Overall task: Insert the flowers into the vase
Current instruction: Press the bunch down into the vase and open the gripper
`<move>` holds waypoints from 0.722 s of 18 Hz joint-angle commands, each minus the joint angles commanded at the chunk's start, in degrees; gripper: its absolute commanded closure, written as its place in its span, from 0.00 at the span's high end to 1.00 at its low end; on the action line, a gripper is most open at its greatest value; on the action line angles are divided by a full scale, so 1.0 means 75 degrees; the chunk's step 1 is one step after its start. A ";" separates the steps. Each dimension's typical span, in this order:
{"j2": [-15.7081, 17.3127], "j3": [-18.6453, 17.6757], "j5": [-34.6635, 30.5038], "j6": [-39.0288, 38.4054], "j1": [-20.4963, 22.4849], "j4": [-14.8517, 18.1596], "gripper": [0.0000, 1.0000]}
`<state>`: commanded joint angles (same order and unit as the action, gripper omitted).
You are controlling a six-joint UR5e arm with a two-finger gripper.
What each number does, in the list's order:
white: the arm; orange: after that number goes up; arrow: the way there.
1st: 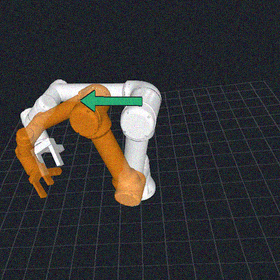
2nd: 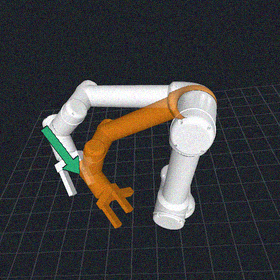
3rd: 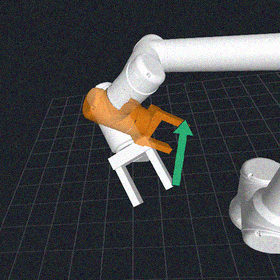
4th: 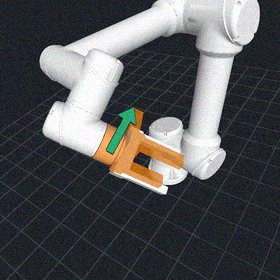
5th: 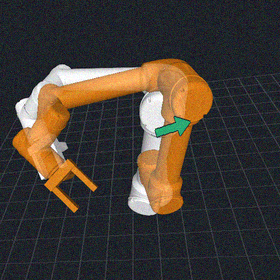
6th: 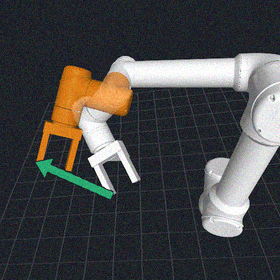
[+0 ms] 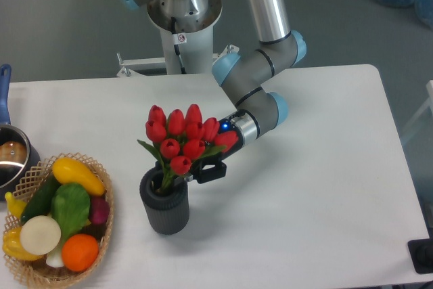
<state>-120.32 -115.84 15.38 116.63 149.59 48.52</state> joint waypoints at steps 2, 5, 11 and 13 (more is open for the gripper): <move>0.0012 0.0012 0.0000 0.0000 0.0000 0.0000 0.63; 0.0024 0.0070 0.0000 0.0000 0.0000 0.0000 0.69; 0.0000 0.0105 0.0000 0.0000 0.0000 0.0012 0.77; 0.0000 0.0152 0.0000 0.0000 0.0000 0.0012 0.78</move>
<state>-120.32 -114.70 15.38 116.63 149.59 48.60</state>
